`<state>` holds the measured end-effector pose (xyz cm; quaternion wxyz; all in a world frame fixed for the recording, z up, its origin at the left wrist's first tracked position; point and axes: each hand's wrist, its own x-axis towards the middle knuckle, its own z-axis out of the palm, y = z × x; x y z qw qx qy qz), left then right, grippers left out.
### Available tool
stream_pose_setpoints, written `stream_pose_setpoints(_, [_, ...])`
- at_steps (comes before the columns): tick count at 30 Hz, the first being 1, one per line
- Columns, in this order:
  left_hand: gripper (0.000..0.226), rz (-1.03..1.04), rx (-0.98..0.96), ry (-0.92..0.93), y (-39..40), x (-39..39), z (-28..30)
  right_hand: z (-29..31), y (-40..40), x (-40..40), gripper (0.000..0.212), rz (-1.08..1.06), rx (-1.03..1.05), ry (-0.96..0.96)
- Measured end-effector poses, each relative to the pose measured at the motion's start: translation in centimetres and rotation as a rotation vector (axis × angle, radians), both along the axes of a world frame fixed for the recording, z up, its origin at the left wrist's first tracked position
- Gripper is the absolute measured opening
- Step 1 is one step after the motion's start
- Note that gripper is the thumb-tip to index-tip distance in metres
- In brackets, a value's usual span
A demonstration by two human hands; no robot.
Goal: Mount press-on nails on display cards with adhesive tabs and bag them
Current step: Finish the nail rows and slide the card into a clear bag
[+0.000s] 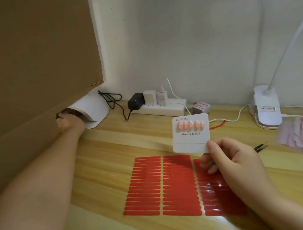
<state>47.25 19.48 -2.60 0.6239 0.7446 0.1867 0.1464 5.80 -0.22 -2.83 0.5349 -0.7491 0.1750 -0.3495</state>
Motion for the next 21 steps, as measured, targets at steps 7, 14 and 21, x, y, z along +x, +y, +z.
stream_pose_setpoints(7, [0.047, 0.063, 0.049, -0.060, -0.7, -0.4, 0.2, -0.1, -0.1, 0.1, 0.028, -0.006, -0.010, -0.001])
stream_pose_setpoints(14, [0.047, -0.006, 0.295, -0.007, -0.4, -0.4, 0.3, -0.2, -0.1, 0.2, 0.028, -0.004, 0.001, -0.015])
stream_pose_setpoints(21, [0.026, -0.100, 0.670, -0.013, -0.3, -2.6, 0.0, -0.1, 0.0, 0.3, 0.028, -0.002, 0.006, -0.016])
